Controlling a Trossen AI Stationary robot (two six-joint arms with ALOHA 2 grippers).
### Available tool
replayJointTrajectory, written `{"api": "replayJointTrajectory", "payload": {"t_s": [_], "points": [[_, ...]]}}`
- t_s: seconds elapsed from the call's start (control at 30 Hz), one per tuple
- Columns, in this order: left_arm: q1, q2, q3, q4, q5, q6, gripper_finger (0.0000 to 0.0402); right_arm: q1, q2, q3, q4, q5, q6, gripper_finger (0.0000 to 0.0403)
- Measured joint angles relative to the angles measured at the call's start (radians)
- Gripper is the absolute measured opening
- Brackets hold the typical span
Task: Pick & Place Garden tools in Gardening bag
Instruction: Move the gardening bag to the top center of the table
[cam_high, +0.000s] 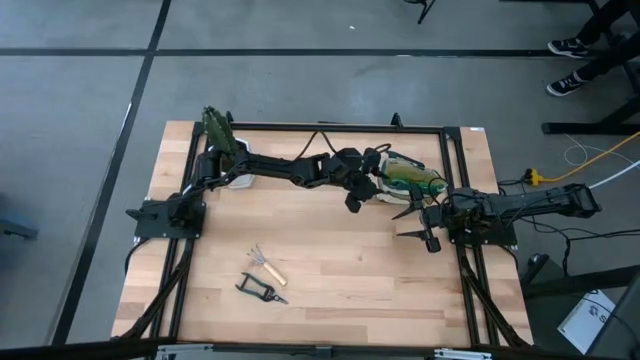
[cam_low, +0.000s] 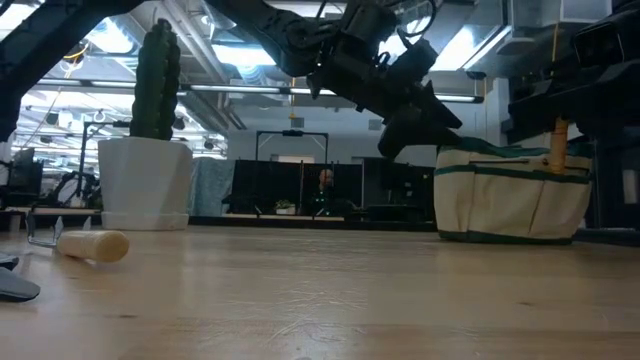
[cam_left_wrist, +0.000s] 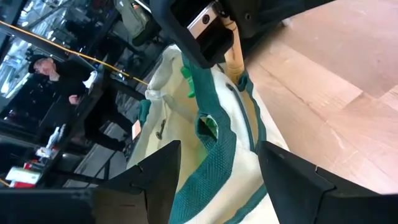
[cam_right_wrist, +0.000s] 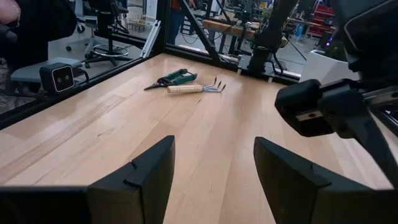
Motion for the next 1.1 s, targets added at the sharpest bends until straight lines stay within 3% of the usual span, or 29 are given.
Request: {"api": "replayJointTrajectory", "payload": {"t_s": [0.37, 0.63, 0.77, 1.03, 1.1], "points": [[0.010, 0.066, 0.000, 0.068, -0.007, -0.001, 0.0212, 0.000, 0.000, 0.000, 0.000, -0.001, 0.000, 0.0219], [0.005, 0.102, 0.000, 0.120, -0.116, -0.001, 0.0201, 0.000, 0.000, 0.000, 0.000, 0.000, 0.000, 0.0219], [0.004, 0.099, 0.000, 0.110, -0.152, -0.001, 0.0156, 0.000, 0.000, 0.000, 0.000, 0.000, 0.000, 0.0219], [0.004, 0.096, 0.000, 0.078, -0.244, -0.023, 0.0018, 0.000, 0.000, 0.000, 0.000, -0.001, 0.000, 0.0219], [0.003, 0.094, 0.000, 0.069, -0.256, -0.042, 0.0008, 0.000, 0.000, 0.000, 0.000, -0.001, 0.000, 0.0219]]}}
